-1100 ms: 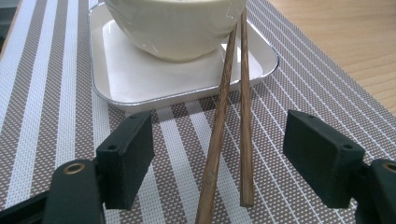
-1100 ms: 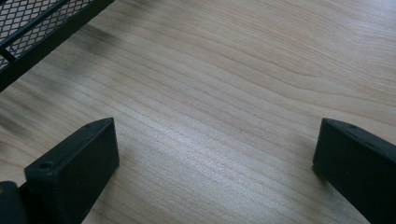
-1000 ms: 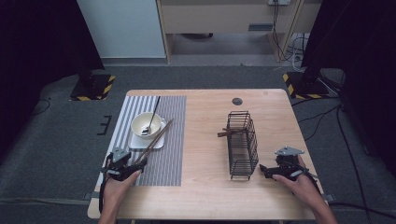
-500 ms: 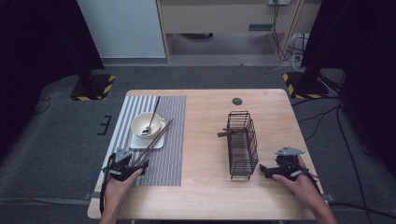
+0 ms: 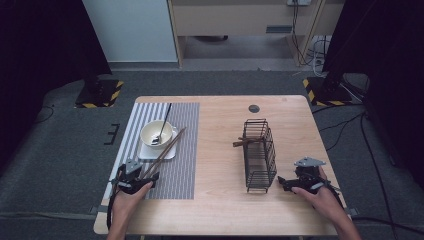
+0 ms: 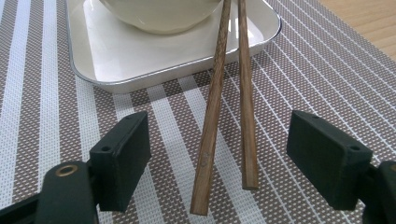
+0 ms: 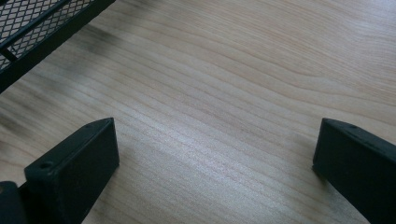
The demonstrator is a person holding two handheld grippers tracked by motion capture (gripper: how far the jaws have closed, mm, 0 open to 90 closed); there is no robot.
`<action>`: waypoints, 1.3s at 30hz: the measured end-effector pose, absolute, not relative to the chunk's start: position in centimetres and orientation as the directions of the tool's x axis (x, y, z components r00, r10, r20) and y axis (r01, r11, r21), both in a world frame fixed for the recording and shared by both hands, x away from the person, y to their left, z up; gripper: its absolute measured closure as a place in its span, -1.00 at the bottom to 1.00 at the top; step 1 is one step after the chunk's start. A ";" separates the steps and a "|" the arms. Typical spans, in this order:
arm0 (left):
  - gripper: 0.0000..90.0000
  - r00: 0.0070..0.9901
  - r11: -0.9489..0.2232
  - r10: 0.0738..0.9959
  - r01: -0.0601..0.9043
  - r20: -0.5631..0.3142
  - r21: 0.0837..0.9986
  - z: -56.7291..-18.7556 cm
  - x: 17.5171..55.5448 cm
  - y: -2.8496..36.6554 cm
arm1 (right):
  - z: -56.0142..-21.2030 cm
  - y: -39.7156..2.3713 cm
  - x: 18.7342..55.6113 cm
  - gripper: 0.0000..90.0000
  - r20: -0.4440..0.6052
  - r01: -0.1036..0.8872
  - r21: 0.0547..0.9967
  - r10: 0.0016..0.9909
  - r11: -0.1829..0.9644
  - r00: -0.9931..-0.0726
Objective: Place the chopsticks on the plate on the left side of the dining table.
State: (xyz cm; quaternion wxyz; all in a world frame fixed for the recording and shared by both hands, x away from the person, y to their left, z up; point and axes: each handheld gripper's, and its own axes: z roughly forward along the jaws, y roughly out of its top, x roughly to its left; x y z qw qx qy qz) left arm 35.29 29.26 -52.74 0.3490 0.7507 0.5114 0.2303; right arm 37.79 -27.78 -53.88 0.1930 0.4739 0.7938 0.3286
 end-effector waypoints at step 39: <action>0.44 0.349 -0.276 0.936 0.633 0.052 0.724 -52.6 35.5 28.7 | -53.9 -27.8 37.8 -1.00 0.005 0.625 0.706 0.879 0.334 -0.476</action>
